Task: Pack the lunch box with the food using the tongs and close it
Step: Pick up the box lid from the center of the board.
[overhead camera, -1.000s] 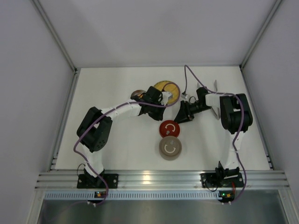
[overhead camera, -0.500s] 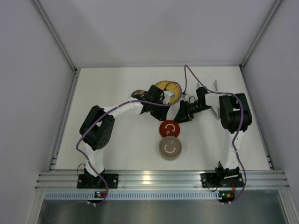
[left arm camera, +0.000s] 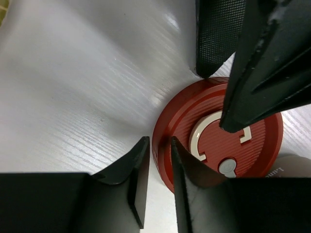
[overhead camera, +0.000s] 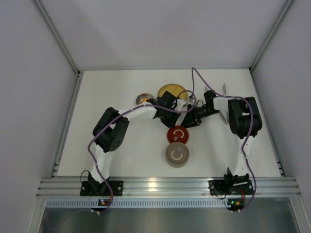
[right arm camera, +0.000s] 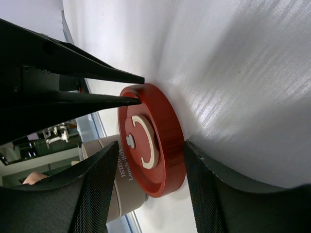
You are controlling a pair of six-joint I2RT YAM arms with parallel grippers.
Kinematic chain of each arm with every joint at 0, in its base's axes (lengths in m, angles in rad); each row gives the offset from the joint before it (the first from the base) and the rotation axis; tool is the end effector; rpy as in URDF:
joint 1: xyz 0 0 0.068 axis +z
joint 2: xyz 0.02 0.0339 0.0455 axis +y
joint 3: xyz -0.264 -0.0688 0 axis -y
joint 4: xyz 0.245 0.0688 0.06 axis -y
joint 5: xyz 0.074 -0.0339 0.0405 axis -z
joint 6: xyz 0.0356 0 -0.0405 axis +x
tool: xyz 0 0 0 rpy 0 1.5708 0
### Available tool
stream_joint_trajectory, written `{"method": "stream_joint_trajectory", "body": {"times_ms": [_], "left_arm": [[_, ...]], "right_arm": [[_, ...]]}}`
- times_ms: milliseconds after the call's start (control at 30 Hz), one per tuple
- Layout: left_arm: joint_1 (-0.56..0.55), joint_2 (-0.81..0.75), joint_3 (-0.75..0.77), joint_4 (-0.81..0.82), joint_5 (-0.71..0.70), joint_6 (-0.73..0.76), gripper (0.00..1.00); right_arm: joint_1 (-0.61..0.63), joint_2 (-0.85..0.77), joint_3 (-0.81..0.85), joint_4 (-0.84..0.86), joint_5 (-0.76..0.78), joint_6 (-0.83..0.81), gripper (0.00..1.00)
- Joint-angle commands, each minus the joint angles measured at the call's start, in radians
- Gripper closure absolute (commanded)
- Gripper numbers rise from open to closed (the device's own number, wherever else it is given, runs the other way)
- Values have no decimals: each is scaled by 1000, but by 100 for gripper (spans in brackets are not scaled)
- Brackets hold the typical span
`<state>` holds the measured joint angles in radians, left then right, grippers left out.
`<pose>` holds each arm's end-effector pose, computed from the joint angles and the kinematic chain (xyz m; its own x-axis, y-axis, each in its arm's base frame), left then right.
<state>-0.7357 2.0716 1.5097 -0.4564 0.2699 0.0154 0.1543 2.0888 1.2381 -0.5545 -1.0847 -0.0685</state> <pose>0.3220 -0.3043 0.1731 -0.6194 0.5807 -0.5282 0.7602 0.6117 -0.2189 0.3631 0.0883 0.1089 -0.9575 -0.1813 -0.2241 -0.2820 0.4278 0.8587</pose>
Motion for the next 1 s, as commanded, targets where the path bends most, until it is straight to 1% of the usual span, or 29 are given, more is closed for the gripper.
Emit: {"method": "stream_joint_trajectory", "body": {"times_ms": [0, 167, 200, 233, 467, 800, 933, 967], "left_arm": [[-4, 27, 29, -38, -9, 32, 75], [-4, 25, 24, -39, -14, 43, 90], [-4, 24, 21, -38, -9, 43, 96], [-4, 19, 15, -33, -8, 44, 100], [-4, -64, -31, 24, 2, 41, 100], [-4, -140, -71, 78, 8, 40, 100], [-4, -148, -72, 82, 12, 38, 100], [-4, -148, -72, 82, 14, 37, 100]], "right_arm": [[1, 7, -15, 28, 174, -68, 43], [1, 10, -16, 27, 175, -70, 43], [1, 10, -15, 27, 175, -68, 43], [1, 10, -15, 25, 178, -68, 43], [1, 4, -19, 21, 197, -71, 40], [4, 25, -2, -2, 186, -80, 40], [5, 37, 3, -8, 167, -86, 41], [5, 40, 3, -16, 160, -91, 43]]}}
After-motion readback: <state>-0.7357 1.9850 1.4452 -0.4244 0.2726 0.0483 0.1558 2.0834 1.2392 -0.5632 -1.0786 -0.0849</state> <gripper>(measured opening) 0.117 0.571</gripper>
